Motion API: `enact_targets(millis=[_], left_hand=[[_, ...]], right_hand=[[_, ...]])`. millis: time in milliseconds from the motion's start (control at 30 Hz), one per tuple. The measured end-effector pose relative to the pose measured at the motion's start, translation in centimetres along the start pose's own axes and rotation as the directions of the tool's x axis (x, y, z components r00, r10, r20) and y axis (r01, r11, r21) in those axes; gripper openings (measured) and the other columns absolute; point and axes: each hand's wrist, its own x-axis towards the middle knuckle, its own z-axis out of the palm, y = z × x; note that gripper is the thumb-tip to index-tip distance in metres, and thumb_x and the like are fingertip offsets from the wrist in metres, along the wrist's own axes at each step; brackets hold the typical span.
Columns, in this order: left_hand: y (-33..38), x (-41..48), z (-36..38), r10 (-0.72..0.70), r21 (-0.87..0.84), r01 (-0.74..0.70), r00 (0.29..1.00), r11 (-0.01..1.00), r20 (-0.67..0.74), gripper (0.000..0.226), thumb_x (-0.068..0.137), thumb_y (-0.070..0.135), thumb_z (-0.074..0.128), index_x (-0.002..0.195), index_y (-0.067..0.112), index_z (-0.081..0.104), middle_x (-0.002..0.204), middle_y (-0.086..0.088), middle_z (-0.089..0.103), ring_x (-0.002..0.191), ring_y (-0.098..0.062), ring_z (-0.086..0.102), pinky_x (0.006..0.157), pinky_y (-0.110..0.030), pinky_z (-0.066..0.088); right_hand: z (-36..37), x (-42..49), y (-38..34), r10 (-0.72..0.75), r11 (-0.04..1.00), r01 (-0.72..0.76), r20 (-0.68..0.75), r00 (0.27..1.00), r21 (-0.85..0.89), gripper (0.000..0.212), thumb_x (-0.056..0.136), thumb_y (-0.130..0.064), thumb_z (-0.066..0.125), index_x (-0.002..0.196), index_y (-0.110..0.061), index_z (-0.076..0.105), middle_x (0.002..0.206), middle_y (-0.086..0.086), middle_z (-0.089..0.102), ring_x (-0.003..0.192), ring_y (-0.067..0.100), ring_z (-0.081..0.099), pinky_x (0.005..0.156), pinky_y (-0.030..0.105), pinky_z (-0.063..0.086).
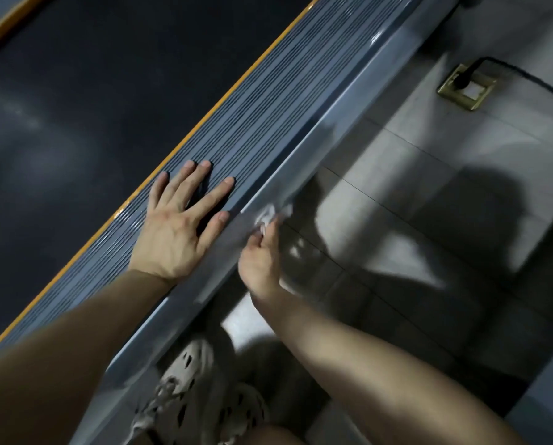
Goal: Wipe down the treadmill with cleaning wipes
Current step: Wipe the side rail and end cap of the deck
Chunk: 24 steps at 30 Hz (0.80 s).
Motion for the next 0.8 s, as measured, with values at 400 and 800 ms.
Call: enact_targets(millis=[400,800], left_hand=[[0.0,0.0,0.1,-0.009,-0.022,0.008,1.0,1.0,-0.018,0.052,0.114,0.055,0.038,0.163,0.039,0.045,0.175,-0.003,0.033,0.165,-0.023,0.02,0.131,-0.059,0.015],[0.4,0.1,-0.4,-0.018,-0.021,0.018,1.0,1.0,-0.014,0.053,0.113,0.06,0.034,0.161,0.042,0.046,0.174,-0.003,0.035,0.165,-0.023,0.02,0.132,-0.057,0.015]], right_hand=[[-6.7,2.4,-5.0,0.19,0.952,-0.194,-0.042,0.981,-0.236,0.011,0.096,-0.014,0.065,0.096,-0.012,0.076,0.096,0.011,0.076,0.092,0.03,0.073,0.08,0.028,0.059],[-3.2,-2.0,-13.2,0.222,0.956,-0.25,-0.18,0.958,-0.15,0.043,0.111,-0.03,0.042,0.145,-0.008,0.057,0.148,0.019,0.06,0.136,0.036,0.057,0.109,0.038,0.045]])
